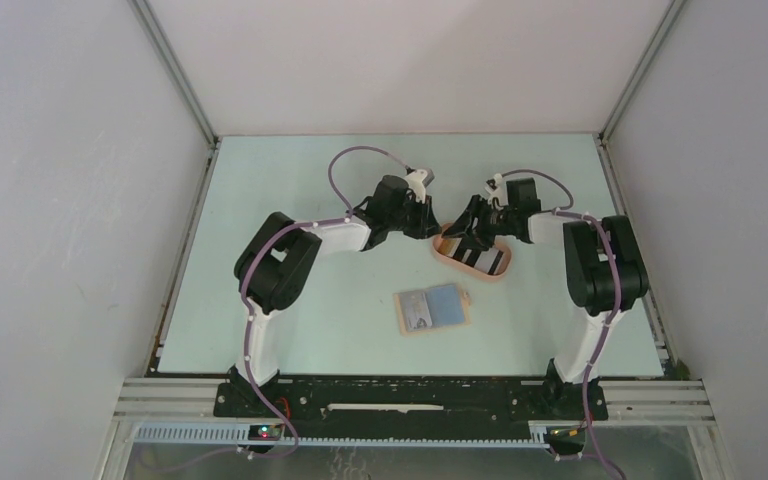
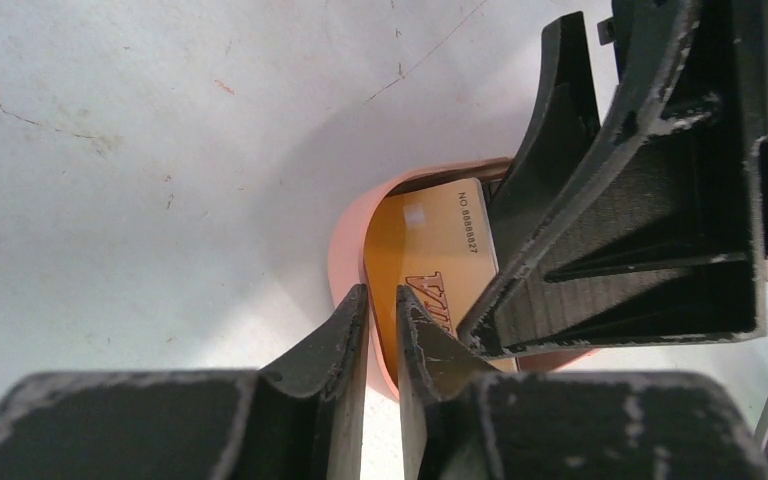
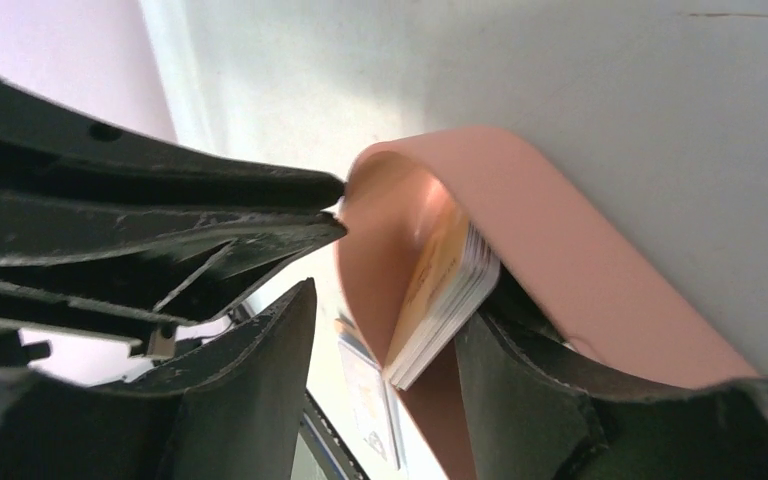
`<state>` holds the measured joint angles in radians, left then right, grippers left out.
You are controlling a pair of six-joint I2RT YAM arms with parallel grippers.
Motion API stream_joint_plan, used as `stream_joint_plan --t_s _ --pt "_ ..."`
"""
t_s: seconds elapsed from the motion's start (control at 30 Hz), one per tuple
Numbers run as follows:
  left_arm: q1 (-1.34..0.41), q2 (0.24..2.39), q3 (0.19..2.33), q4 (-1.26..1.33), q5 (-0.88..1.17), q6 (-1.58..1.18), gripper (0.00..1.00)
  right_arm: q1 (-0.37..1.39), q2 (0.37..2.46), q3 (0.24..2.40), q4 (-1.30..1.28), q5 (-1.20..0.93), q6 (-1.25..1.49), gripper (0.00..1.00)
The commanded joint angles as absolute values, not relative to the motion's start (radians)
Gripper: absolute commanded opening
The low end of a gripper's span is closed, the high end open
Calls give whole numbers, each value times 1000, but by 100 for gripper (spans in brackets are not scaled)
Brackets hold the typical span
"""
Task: Put the credit cards into the card holder
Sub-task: Pick up the credit card from the storage box.
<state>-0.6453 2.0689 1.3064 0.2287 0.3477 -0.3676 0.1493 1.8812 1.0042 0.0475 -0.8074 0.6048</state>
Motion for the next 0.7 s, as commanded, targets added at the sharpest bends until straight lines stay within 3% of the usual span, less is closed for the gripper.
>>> stream_joint_plan --t_s 0.0,0.23,0.67 --pt "-656 2073 1365 252 387 -382 20 168 1904 1069 -89 -694 513 62" --pt "-656 2075 1365 252 388 -383 20 170 1935 1094 -128 -681 502 64" --pt "-656 2066 1356 256 372 -382 20 121 1910 1095 -118 -824 531 56"
